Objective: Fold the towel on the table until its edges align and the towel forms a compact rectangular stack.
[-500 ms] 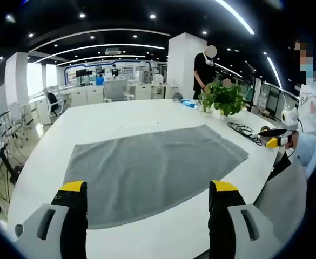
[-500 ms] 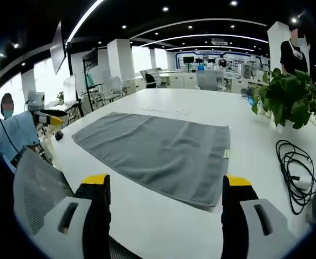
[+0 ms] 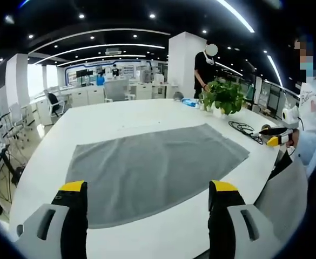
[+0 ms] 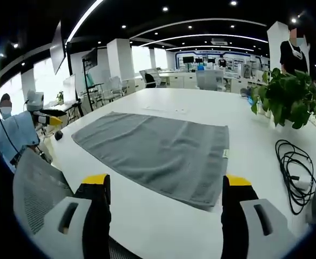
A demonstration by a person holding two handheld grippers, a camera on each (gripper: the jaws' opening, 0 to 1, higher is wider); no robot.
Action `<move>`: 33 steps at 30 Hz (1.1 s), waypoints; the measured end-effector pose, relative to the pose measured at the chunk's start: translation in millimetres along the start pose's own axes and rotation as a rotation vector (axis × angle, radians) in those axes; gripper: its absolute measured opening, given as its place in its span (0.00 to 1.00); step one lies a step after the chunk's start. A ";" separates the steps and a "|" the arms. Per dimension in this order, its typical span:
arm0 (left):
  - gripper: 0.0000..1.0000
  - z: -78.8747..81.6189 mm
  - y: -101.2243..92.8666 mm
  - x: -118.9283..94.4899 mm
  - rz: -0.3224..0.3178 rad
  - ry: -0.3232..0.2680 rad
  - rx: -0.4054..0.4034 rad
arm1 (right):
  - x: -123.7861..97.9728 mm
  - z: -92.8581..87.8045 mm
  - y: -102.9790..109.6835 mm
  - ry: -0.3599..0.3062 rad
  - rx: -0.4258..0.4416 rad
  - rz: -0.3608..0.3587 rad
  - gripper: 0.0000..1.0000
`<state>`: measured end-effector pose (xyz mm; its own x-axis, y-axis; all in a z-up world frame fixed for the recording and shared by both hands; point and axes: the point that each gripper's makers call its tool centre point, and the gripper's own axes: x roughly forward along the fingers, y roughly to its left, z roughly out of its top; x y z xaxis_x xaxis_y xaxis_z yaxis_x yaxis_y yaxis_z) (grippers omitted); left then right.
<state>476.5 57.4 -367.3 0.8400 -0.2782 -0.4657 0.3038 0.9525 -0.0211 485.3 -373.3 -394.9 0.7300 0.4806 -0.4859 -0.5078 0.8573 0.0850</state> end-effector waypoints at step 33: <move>0.95 1.2 2.8 2.4 0.002 0.002 0.009 | 2.9 -0.7 -5.0 0.005 0.000 0.000 0.85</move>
<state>480.0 59.2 -367.5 0.8397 -0.2757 -0.4679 0.3057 0.9521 -0.0124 489.6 -376.3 -397.4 0.7277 0.4799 -0.4900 -0.5079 0.8572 0.0852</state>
